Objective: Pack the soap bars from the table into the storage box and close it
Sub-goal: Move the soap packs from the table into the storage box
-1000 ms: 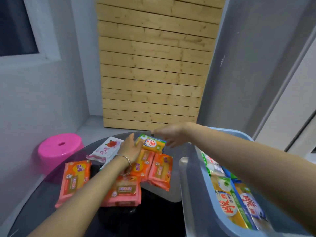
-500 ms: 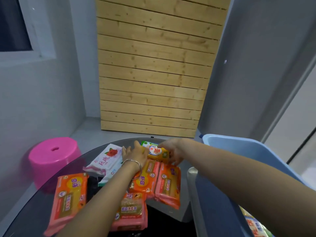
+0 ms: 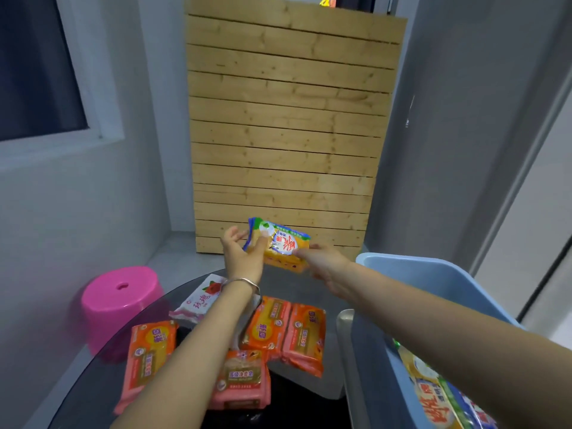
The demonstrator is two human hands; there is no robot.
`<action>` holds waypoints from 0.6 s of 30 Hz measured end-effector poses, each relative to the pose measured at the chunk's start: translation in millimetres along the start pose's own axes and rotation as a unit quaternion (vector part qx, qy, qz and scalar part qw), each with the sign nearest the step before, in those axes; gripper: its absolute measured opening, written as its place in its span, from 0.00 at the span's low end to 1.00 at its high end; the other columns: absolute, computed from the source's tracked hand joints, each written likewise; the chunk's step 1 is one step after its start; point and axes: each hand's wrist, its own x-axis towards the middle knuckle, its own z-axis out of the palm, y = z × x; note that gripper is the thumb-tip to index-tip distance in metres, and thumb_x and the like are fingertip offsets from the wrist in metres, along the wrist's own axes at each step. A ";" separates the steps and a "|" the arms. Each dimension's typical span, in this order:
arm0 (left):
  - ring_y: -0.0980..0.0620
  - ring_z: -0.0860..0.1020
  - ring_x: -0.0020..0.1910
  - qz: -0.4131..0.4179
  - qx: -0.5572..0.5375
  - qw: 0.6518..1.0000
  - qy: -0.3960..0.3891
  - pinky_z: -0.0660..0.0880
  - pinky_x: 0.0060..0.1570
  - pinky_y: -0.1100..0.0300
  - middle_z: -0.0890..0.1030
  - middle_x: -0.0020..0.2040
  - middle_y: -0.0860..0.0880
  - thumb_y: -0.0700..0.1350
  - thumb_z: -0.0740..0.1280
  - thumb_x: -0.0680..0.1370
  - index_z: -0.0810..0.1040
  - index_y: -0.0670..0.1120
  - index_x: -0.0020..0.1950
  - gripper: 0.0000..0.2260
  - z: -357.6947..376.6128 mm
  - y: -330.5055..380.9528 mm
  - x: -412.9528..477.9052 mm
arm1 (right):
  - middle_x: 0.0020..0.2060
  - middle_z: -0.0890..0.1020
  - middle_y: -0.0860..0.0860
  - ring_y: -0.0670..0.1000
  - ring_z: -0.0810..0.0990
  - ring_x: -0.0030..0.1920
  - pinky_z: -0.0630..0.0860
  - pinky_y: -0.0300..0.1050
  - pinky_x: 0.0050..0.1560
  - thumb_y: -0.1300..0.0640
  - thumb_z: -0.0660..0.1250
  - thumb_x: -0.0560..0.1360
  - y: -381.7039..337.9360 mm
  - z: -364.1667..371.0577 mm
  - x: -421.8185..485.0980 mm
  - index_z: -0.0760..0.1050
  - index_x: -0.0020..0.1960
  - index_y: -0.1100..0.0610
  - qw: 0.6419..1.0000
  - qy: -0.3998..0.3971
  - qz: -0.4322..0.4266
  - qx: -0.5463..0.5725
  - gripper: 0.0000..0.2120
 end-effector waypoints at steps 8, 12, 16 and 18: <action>0.49 0.82 0.47 -0.058 -0.121 0.982 -0.136 0.79 0.49 0.54 0.81 0.54 0.45 0.47 0.71 0.71 0.71 0.44 0.62 0.22 14.9 66.8 -60.1 | 0.45 0.83 0.57 0.52 0.82 0.40 0.82 0.47 0.46 0.54 0.71 0.73 -41.3 -72.3 -53.4 0.65 0.63 0.58 0.984 -0.060 -0.087 0.147 0.24; 0.53 0.80 0.42 -0.022 -0.114 0.971 -0.210 0.78 0.39 0.63 0.81 0.48 0.48 0.45 0.71 0.72 0.71 0.44 0.55 0.15 36.2 81.6 -107.1 | 0.44 0.85 0.53 0.47 0.83 0.41 0.82 0.39 0.46 0.49 0.69 0.73 -36.3 -137.2 -85.8 0.78 0.54 0.58 0.988 -0.099 -0.113 0.032 0.15; 0.57 0.77 0.51 0.026 -0.055 0.964 -0.261 0.72 0.45 0.73 0.78 0.54 0.51 0.48 0.60 0.78 0.73 0.48 0.57 0.09 54.2 71.0 -138.0 | 0.44 0.86 0.51 0.46 0.84 0.42 0.82 0.37 0.45 0.46 0.68 0.70 -22.9 -197.0 -112.1 0.78 0.54 0.54 0.979 -0.108 -0.142 -0.098 0.16; 0.62 0.73 0.57 0.013 -0.012 0.963 -0.269 0.68 0.47 0.75 0.72 0.60 0.56 0.48 0.58 0.79 0.68 0.49 0.67 0.16 60.3 63.7 -148.5 | 0.46 0.86 0.51 0.46 0.84 0.43 0.81 0.38 0.44 0.46 0.68 0.69 -12.5 -218.2 -119.1 0.76 0.56 0.53 0.970 -0.103 -0.125 -0.182 0.19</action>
